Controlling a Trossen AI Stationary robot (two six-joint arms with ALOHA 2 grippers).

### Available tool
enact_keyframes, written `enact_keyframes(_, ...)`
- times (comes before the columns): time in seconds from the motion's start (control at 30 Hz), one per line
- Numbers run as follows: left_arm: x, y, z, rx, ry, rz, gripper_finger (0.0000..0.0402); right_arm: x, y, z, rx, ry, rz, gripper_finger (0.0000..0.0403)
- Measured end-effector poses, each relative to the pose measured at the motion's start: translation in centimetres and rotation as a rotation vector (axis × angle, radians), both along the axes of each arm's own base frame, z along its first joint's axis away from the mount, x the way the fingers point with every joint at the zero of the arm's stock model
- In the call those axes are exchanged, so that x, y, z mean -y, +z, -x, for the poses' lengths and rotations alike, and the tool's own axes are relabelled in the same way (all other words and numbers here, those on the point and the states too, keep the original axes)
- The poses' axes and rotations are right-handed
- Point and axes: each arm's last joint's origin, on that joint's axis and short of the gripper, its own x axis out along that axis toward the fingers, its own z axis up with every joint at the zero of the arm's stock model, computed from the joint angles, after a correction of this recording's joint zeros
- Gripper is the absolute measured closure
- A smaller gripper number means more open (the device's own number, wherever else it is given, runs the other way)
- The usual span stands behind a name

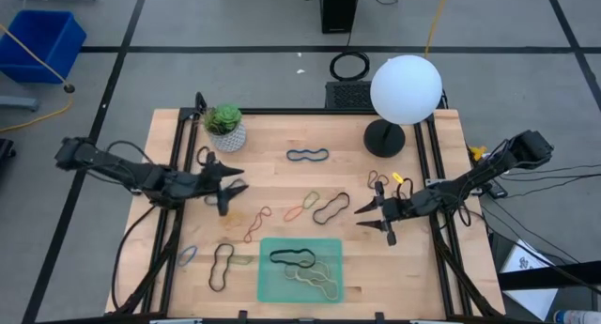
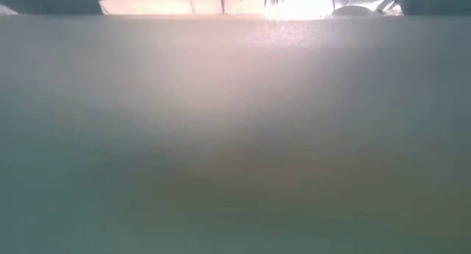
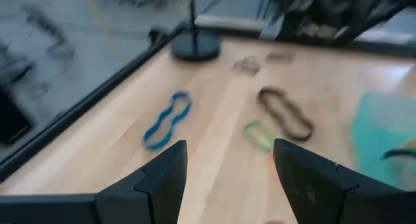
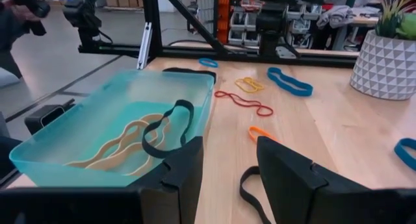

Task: Pick and place rubber bands into bin
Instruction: Put the top large blue rubberband into the green bin

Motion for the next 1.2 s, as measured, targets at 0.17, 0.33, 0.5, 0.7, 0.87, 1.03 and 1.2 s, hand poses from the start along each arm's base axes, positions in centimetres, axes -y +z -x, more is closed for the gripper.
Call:
enact_keyframes(0.17,-0.8,0.7,-1.9,-0.186,0.090,0.001,0.0165,0.0,0.0,0.0,0.007,0.002,0.019,0.0261)
enact_keyframes(0.33,-2.2,1.2,-4.2,-0.324,0.138,0.046,0.0165,0.0,0.1,0.0,0.011,0.002,0.020,0.0261)
enact_keyframes(0.5,-4.4,2.0,-6.9,-0.397,0.135,0.065,0.0165,0.0,0.1,0.0,0.012,0.002,0.023,0.0261)
enact_keyframes(0.7,-7.6,3.4,-10.4,-0.456,0.017,0.038,0.0165,0.0,0.1,0.0,0.012,0.002,0.023,0.0261)
enact_keyframes(0.87,-10.7,4.6,-13.6,-0.470,-0.051,-0.018,0.0165,0.0,0.1,0.0,0.011,0.002,0.023,0.0261)
enact_keyframes(1.03,-13.8,5.1,-16.7,-0.480,-0.085,-0.048,0.0165,0.0,0.1,0.0,0.010,0.002,0.024,0.0261)
enact_keyframes(1.2,-16.3,3.7,-19.2,-0.541,-0.129,-0.019,0.0165,0.0,0.0,0.0,0.004,0.002,0.026,0.0261)
